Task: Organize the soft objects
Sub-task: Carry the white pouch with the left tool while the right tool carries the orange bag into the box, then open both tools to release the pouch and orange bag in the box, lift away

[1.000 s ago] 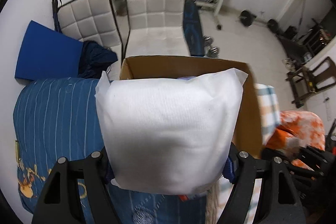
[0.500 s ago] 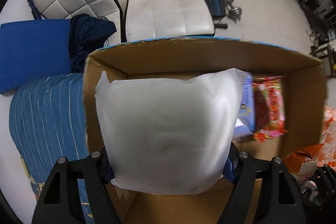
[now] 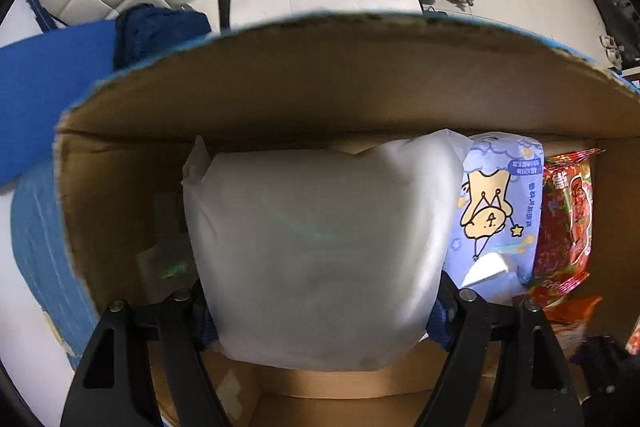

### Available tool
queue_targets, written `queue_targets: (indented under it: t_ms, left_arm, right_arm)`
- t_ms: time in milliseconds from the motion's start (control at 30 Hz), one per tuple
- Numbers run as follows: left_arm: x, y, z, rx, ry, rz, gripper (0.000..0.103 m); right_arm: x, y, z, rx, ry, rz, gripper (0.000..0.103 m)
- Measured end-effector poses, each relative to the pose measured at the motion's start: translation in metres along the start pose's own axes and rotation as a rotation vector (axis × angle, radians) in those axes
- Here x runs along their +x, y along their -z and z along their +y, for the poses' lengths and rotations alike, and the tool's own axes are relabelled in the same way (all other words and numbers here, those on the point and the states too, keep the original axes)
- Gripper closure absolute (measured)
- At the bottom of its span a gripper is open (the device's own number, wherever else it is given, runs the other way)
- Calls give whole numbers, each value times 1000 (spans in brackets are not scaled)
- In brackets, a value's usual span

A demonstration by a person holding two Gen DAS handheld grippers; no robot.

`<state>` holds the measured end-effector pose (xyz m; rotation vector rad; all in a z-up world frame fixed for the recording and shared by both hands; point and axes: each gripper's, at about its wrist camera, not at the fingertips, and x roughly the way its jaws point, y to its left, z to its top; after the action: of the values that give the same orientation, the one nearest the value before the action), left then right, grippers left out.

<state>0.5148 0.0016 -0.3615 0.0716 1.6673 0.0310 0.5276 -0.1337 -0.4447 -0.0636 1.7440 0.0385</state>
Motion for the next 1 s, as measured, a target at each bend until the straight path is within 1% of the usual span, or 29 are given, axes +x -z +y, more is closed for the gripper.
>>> queue_targets:
  t_ms: [100, 233, 467, 500, 600, 667, 700, 733, 767, 800, 833, 900, 933, 967, 1000]
  left_arm:
    - [10, -3, 0, 0, -7, 16, 26]
    - [18, -7, 0, 7, 14, 20, 24]
    - [22, -13, 2, -12, 54, 40, 24]
    - [22, -13, 3, -18, 64, 48, 24]
    - [22, -14, 4, -26, 87, 57, 24]
    - [21, -14, 4, -24, 87, 56, 23]
    - [20, -14, 3, -20, 85, 57, 21]
    - [18, -14, 2, -18, 85, 58, 19]
    - [16, -14, 0, -15, 89, 59, 16]
    - [14, -13, 0, -12, 94, 56, 11]
    - [10, -11, 2, -12, 97, 52, 10]
    - [2, -10, 2, -20, 100, 34, 7]
    - [-2, -8, 1, -24, 108, 24, 6]
    - [-7, -5, 4, -26, 111, 17, 1]
    - [-13, -5, 6, -29, 114, 5, 0]
  right_arm:
    - [14, -2, 4, -6, 0, 32, 62]
    - [27, -4, 3, -3, 6, 49, 62]
    - [31, -8, 1, -8, 18, 60, 61]
    - [29, -15, 4, -9, 21, 60, 61]
    - [28, -21, 7, -12, 31, 64, 60]
    - [27, -24, 10, -13, 36, 63, 58]
    - [26, -24, 12, -16, 38, 59, 55]
    - [25, -24, 15, -18, 39, 56, 48]
    - [23, -24, 16, -19, 35, 52, 43]
    - [22, -21, 22, -19, 30, 48, 34]
    - [20, -20, 22, -18, 26, 46, 26]
    - [14, -21, 19, -18, 32, 39, 23]
    - [10, -22, 18, -19, 39, 36, 23]
    - [6, -20, 18, -22, 43, 32, 22]
    - [4, -18, 18, -24, 45, 29, 17]
